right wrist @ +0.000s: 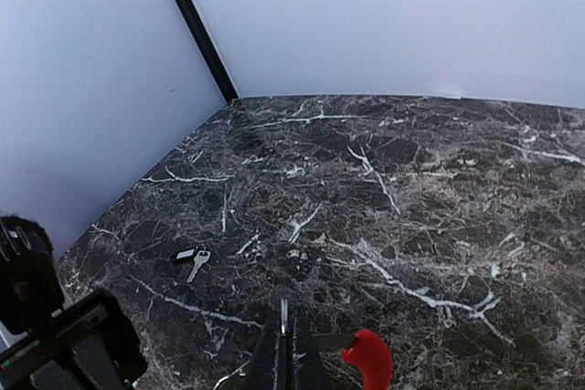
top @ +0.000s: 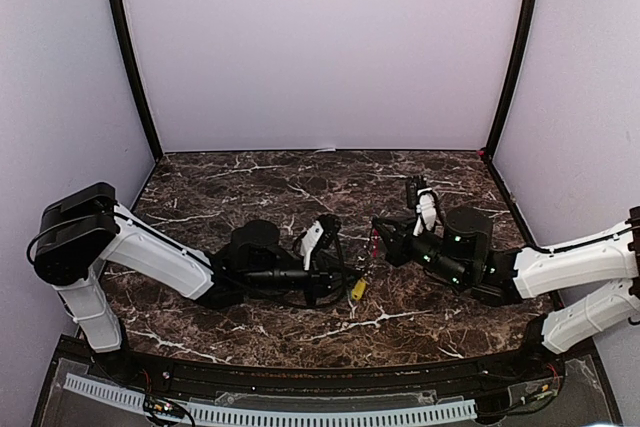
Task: Remove the keys from the keyring
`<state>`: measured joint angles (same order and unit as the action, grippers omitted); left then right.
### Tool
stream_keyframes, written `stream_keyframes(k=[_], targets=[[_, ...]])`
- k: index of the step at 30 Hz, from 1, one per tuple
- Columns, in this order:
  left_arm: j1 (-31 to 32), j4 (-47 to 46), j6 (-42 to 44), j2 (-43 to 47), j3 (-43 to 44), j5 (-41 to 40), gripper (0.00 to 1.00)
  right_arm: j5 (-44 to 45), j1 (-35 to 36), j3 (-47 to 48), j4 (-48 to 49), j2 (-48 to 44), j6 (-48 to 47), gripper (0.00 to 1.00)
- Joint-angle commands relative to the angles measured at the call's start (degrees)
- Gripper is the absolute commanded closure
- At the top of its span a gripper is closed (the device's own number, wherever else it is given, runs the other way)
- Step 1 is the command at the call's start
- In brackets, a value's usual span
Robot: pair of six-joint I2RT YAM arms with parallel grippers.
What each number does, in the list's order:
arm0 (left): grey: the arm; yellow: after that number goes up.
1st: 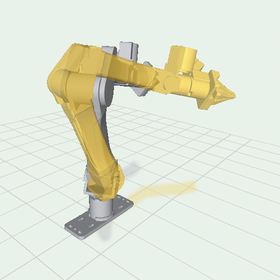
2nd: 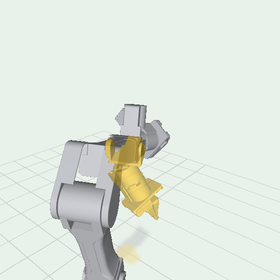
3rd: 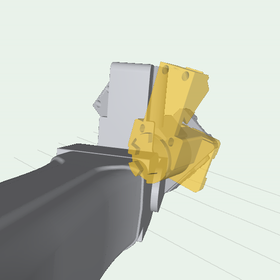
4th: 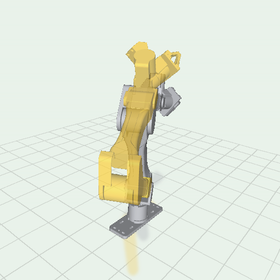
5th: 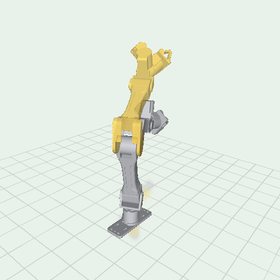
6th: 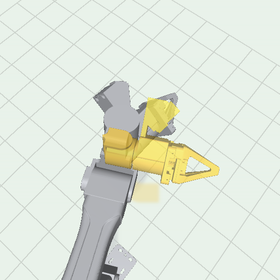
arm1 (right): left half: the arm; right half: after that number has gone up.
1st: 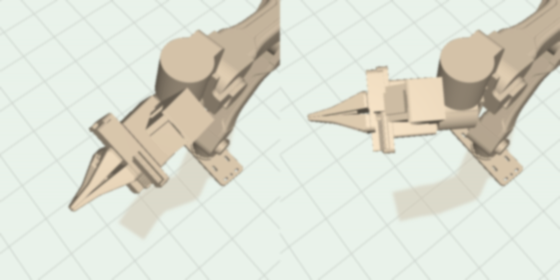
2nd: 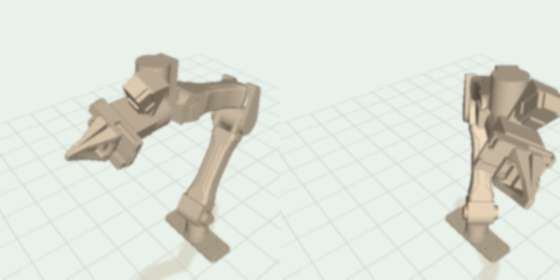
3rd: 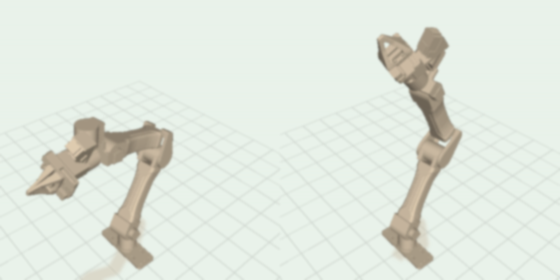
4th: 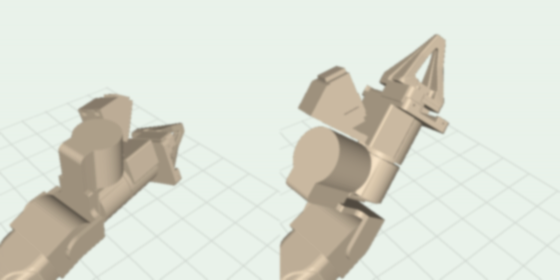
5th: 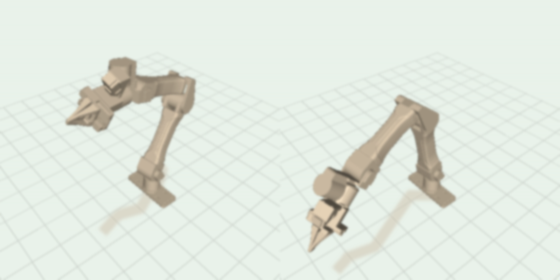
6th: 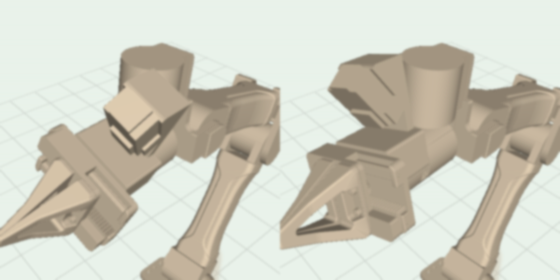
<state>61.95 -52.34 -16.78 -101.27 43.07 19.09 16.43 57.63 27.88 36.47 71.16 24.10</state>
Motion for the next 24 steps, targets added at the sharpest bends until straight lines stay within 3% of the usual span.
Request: stream_keyframes(k=[1,3,9,13,19,24], targets=[[-0.77,6.85,-5.72,2.62,0.37,6.10,1.00,-3.04,-2.72,-1.50,4.17,1.76,4.01,1.00],[-1.96,7.06,-8.87,2.36,0.72,8.02,1.00,-5.21,-2.94,-2.34,5.67,2.09,4.33,1.00],[-6.35,1.69,-18.63,1.50,-0.28,15.84,1.00,-8.32,-3.20,-5.77,6.44,-0.25,4.03,0.69],[-7.53,4.07,-18.81,1.33,0.50,18.82,1.00,-9.75,-3.40,-8.94,6.47,-3.85,2.75,0.55],[-7.72,13.99,-14.68,3.08,4.10,23.50,1.00,-20.05,-3.44,-13.18,12.34,-8.29,-3.37,0.48],[-7.90,33.21,-6.61,6.25,9.91,26.37,1.00,-29.85,-2.64,-12.42,11.26,-10.10,-9.76,0.48]])
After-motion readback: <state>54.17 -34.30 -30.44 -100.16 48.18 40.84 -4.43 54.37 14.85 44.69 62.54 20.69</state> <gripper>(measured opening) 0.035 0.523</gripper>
